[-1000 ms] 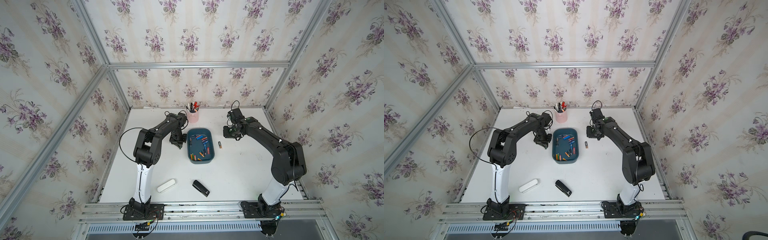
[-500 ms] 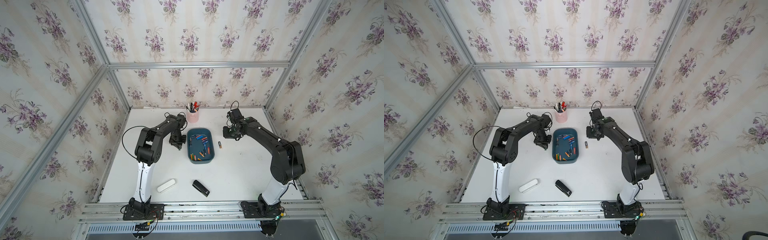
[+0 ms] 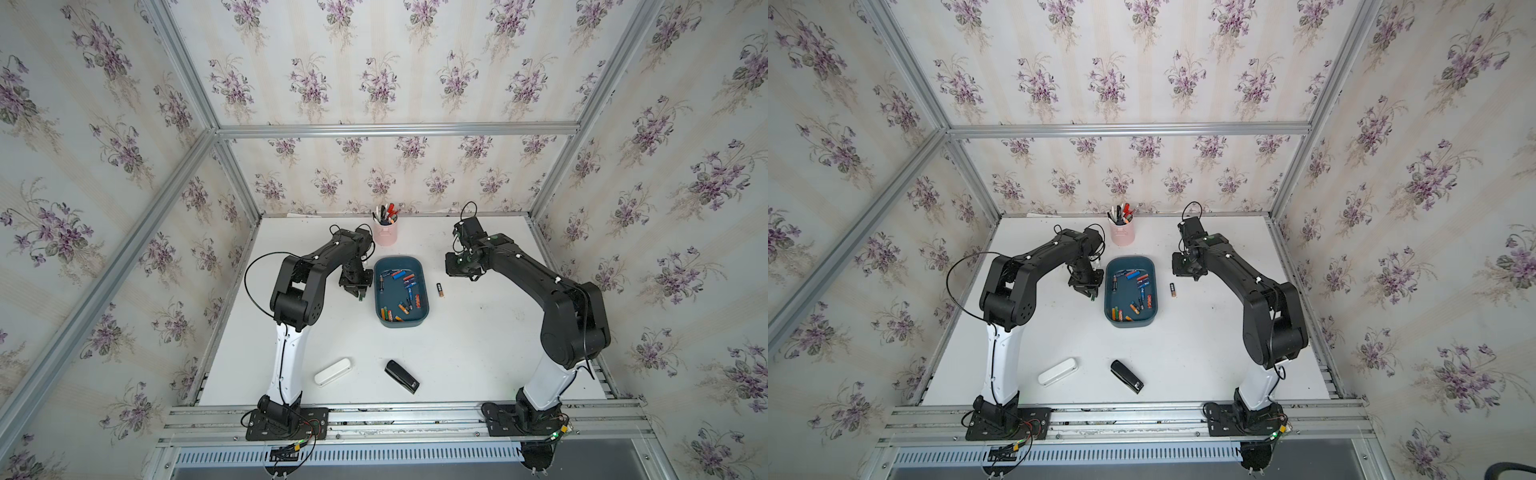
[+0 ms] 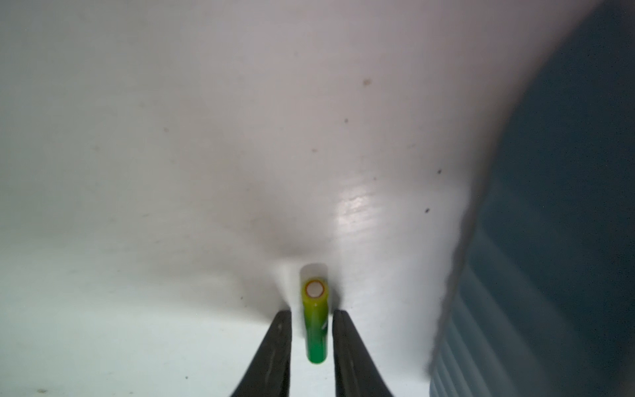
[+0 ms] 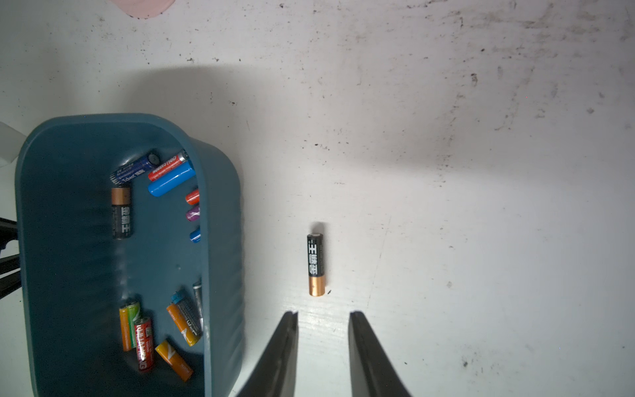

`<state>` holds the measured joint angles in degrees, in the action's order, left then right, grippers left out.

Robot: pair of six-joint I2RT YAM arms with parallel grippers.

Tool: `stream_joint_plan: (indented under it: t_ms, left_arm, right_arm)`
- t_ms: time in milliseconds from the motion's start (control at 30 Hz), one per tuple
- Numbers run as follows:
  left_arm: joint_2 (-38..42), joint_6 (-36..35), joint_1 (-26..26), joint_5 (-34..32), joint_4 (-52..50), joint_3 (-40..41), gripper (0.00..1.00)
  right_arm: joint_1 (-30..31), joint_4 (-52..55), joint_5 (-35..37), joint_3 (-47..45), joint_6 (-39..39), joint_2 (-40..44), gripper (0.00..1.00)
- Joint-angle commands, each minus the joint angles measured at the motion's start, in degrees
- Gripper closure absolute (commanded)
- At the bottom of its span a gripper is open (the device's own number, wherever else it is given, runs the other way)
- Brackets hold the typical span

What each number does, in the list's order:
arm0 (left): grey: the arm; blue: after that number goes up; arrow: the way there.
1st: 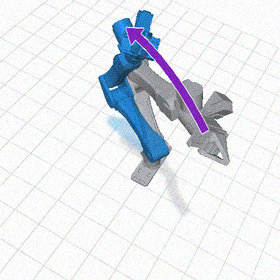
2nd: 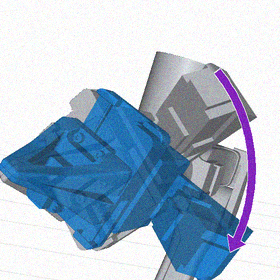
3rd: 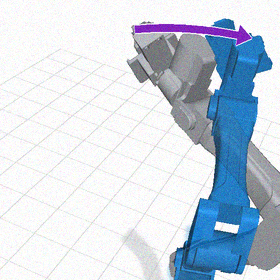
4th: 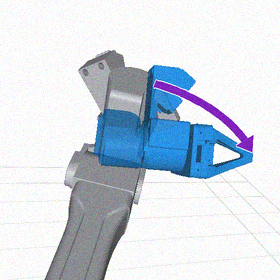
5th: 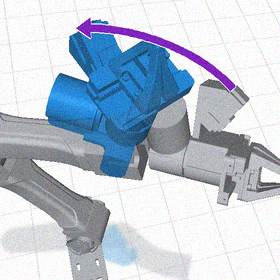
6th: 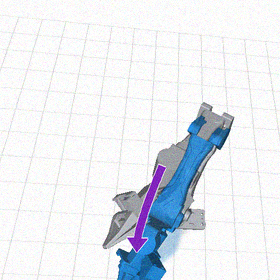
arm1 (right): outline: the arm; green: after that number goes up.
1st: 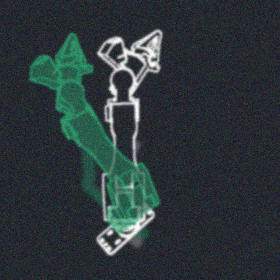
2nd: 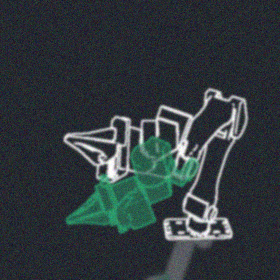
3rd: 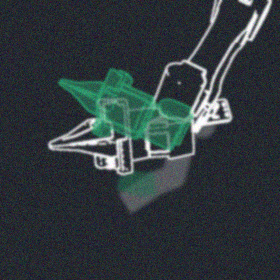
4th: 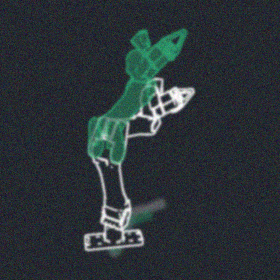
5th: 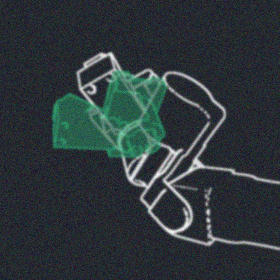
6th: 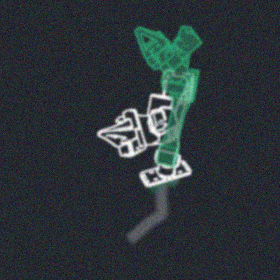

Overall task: Take the batteries out of the storage box
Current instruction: Place the battery at the center of the board.

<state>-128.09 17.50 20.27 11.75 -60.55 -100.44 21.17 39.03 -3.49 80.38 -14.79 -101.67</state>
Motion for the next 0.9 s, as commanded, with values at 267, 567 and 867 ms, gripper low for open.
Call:
stream_joint_plan:
  t_ms: [267, 567, 867]
  left_arm:
    - [-0.32, -0.12, -0.04, -0.32, -0.71, -0.46, 0.78]
    - [-0.12, -0.01, -0.02, -0.34, -0.74, -0.54, 0.75]
    - [2.43, 0.37, -0.01, -0.4, -1.04, -0.6, 0.61]
  right_arm:
    - [0.32, 0.97, 0.19, 0.55, -0.07, 0.24, 0.69]
    - [0.53, 1.14, 0.06, 0.93, -0.14, 0.08, 0.69]
    - [1.36, 0.88, -0.42, 1.85, -0.93, 0.24, 0.68]
